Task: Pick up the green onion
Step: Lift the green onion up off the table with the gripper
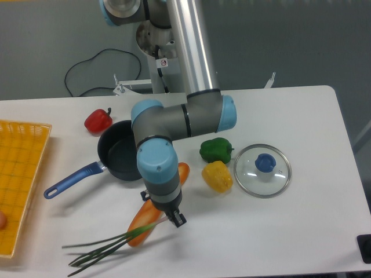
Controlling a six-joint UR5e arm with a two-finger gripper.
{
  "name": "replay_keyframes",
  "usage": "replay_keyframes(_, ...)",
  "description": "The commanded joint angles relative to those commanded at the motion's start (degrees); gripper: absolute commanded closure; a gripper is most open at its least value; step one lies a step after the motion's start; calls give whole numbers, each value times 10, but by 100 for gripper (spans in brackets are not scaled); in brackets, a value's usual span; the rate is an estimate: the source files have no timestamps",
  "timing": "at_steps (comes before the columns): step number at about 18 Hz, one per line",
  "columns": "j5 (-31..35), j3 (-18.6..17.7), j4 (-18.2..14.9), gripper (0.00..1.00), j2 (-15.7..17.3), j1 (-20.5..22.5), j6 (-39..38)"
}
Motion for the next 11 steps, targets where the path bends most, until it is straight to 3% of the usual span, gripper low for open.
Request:
replay_keyframes(4,0,-1,-59,91,30,7,0)
replay_keyframes(9,-33,-9,-104,91,73,34,0)
replay_keyframes(11,-44,-15,-107,91,84,45,0)
